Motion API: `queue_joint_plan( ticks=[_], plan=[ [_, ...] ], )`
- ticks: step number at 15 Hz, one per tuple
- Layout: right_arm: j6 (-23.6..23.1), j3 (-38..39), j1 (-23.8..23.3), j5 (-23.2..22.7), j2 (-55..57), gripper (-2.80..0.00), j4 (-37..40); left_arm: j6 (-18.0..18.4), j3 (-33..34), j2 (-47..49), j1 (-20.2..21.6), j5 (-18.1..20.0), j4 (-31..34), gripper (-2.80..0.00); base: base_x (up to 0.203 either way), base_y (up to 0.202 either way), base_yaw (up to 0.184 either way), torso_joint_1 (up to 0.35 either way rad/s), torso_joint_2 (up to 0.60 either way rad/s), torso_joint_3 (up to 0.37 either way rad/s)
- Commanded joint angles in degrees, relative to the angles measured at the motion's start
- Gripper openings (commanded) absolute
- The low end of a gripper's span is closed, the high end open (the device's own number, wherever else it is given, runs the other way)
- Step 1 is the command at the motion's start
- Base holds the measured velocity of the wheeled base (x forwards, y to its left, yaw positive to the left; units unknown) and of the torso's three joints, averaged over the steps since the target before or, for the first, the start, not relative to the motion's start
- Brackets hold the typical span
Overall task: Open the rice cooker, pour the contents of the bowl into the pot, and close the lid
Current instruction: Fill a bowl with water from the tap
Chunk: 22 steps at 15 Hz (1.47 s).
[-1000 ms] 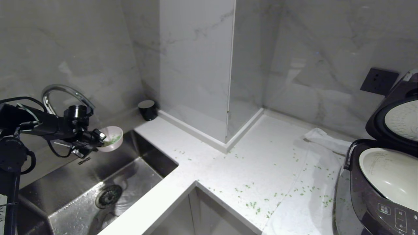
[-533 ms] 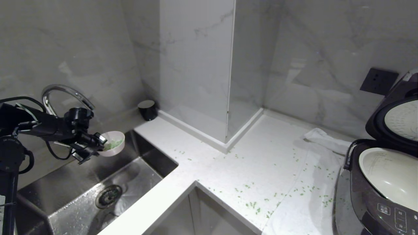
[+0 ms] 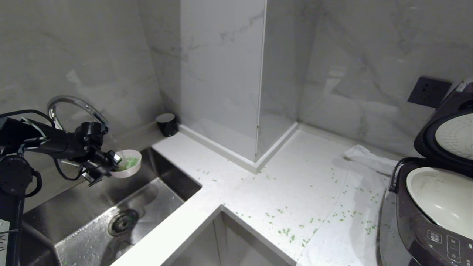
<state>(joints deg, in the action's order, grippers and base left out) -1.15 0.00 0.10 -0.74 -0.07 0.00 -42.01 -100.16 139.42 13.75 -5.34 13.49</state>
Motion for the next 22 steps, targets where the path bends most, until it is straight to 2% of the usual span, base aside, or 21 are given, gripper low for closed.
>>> queue_joint_plan(
  ticks=[1, 3, 10, 15, 16, 18, 19, 22],
  plan=[
    [0.00, 0.00, 0.07, -0.05, 0.07, -2.80, 0.00, -0.30, -1.16, 1.37, -0.19, -0.59, -0.31, -2.80, 0.000, 0.000, 0.000, 0.000, 0.00, 0.000],
    [0.00, 0.00, 0.08, -0.05, 0.07, -2.80, 0.00, -0.11, 1.13, -0.06, -0.07, 0.21, 0.29, -2.80, 0.000, 0.000, 0.000, 0.000, 0.00, 0.000],
    [0.00, 0.00, 0.02, -0.05, 0.07, -2.80, 0.00, -0.15, 0.36, 0.00, -0.13, 0.59, 0.05, -2.80, 0.000, 0.000, 0.000, 0.000, 0.00, 0.000],
    [0.00, 0.00, -0.01, -0.05, 0.07, -2.80, 0.00, -0.96, -1.30, 1.08, -0.08, -1.85, 0.17, -2.80, 0.000, 0.000, 0.000, 0.000, 0.00, 0.000],
    [0.00, 0.00, -0.01, -0.05, 0.07, -2.80, 0.00, -0.77, -0.12, 0.04, -0.12, -1.10, 0.45, -2.80, 0.000, 0.000, 0.000, 0.000, 0.00, 0.000],
    [0.00, 0.00, 0.06, -0.05, 0.07, -2.80, 0.00, -0.27, 2.42, -2.21, -0.13, 3.64, 0.56, -2.80, 0.000, 0.000, 0.000, 0.000, 0.00, 0.000],
    [0.00, 0.00, 0.02, -0.05, 0.07, -2.80, 0.00, -0.23, 2.15, -1.96, -0.21, 4.31, 0.40, -2.80, 0.000, 0.000, 0.000, 0.000, 0.00, 0.000],
    [0.00, 0.00, 0.00, -0.05, 0.07, -2.80, 0.00, -0.77, -0.43, 0.24, -0.33, 1.33, 0.44, -2.80, 0.000, 0.000, 0.000, 0.000, 0.00, 0.000]
  ],
)
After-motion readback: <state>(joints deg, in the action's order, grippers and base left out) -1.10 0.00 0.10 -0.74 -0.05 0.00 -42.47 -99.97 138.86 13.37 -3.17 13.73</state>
